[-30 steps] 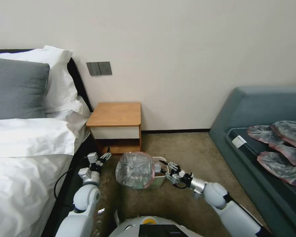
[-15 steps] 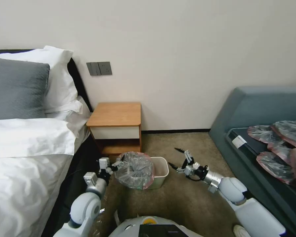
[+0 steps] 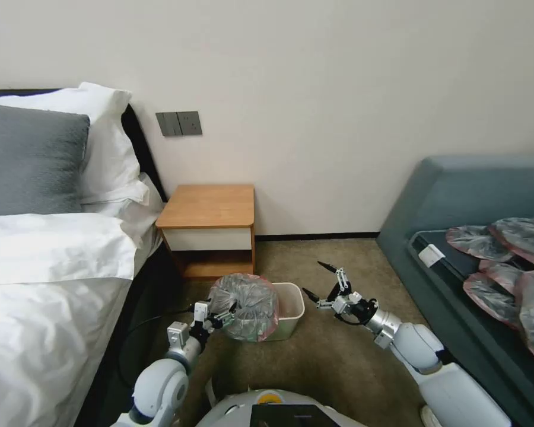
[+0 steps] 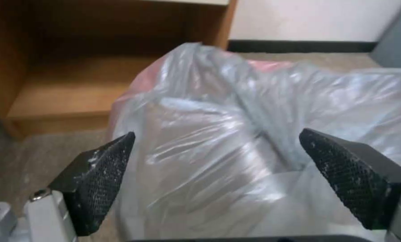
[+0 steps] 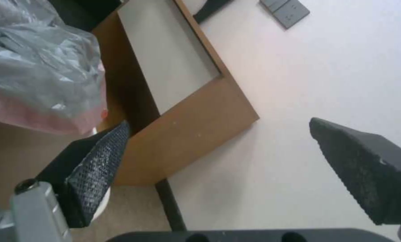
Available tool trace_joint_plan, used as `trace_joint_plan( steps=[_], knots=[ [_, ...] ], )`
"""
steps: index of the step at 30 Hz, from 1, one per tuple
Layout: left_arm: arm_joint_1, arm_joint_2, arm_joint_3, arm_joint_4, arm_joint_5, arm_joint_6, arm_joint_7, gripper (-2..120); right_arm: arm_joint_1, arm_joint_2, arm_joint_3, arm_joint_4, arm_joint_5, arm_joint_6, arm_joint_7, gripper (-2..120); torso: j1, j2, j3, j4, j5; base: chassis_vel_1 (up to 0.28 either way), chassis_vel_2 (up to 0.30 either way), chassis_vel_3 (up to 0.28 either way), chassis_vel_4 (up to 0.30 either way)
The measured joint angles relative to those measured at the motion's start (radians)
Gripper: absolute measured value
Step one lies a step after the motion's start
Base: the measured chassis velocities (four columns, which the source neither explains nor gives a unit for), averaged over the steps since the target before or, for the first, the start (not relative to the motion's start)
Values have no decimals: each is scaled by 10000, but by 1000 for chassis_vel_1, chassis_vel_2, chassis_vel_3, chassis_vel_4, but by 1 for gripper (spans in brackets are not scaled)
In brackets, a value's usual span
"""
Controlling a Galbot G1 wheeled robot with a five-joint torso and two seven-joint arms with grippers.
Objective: Pick up the garbage bag from the table and place it over the trash can.
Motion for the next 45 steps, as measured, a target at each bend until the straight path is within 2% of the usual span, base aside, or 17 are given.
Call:
trace_joint_plan(
  steps=[5, 8, 11, 18, 28, 32, 34, 45],
  knots=[
    [-47, -158, 93, -57, -500, 428, -180, 95, -34, -1, 0, 0, -1, 32, 32, 100, 0, 0, 0, 0, 0, 0, 0, 0, 0],
    [-108, -321, 153, -333, -1747, 1040, -357, 94, -23, 9, -22, 24, 11, 32, 56, 100, 0, 1, 0, 0, 2, 0, 0, 0, 0],
    [-128, -436, 156, -397, -2207, 1240, -446, 93, -12, 17, -52, 41, 22, 32, 62, 100, 0, 1, 0, 0, 2, 0, 0, 0, 0],
    [-133, -557, 128, -361, -2584, 1284, -569, 93, -47, 48, -76, 86, 25, 85, 62, 100, 0, 0, 0, 0, 2, 0, 0, 0, 0],
    [-167, -790, 183, -656, -3990, 1309, -752, 92, -10, 136, -128, 88, 25, 113, 62, 100, 0, 1, 0, 0, 2, 0, 0, 0, 0],
    [-173, -779, 26, -634, -3435, 1059, -752, 91, 25, 153, -157, 84, 25, 110, 62, 100, 1, 1, 0, 0, 2, 0, 0, 0, 0],
    [-203, -730, -208, -501, -2482, 798, -708, 92, 69, 194, -196, 44, 21, 107, 58, 100, 1, 0, 0, 1, 1, 0, 0, 0, 0],
    [-506, -690, -409, 377, -268, 1243, -427, 95, 278, 289, -395, -64, 4, 92, 23, 100, 1, 1, 0, 3, 1, 0, 0, 0, 0]
  ],
)
